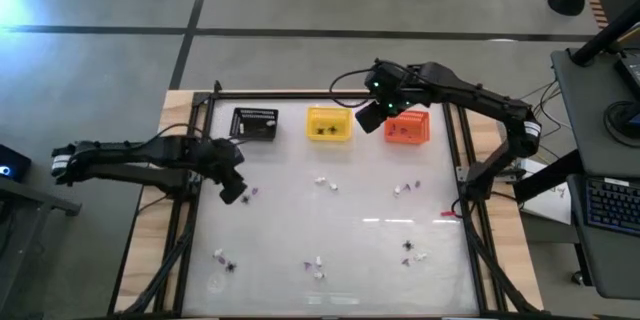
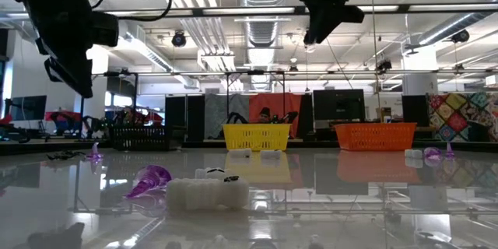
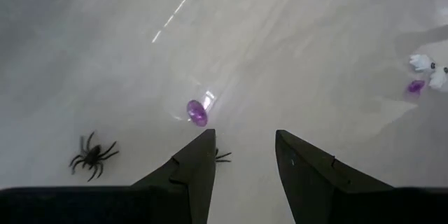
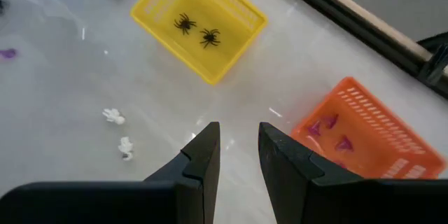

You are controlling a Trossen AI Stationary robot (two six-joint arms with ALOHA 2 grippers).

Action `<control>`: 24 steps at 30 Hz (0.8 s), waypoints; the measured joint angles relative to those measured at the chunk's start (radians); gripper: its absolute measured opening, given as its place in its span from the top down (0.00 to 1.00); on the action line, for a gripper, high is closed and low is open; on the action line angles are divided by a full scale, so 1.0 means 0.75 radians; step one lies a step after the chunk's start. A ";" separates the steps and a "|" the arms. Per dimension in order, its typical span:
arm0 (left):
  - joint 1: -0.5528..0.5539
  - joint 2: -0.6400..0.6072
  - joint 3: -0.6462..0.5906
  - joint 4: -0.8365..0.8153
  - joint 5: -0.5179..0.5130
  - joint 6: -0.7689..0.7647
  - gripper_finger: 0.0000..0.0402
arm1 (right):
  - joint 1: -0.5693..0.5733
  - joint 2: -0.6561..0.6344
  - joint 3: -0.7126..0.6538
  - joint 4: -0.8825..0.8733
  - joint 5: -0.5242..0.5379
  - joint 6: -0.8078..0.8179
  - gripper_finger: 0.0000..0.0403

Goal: Sort Halloween decoration
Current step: Put the purple witch hat toy into the orange basket

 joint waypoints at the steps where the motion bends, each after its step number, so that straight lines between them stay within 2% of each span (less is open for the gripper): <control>1: -0.009 0.012 -0.005 0.018 -0.004 0.001 0.67 | 0.011 -0.002 0.000 0.000 0.009 0.021 0.77; 10: -0.084 0.133 -0.056 0.100 -0.031 -0.038 0.67 | 0.135 -0.002 0.000 -0.003 0.015 0.169 0.77; 17: -0.098 0.234 -0.056 0.133 -0.159 -0.035 0.67 | 0.247 0.002 -0.001 -0.003 0.016 0.283 0.77; 24: -0.098 0.346 -0.056 0.197 -0.164 0.001 0.67 | 0.371 0.011 -0.001 0.001 0.048 0.406 0.77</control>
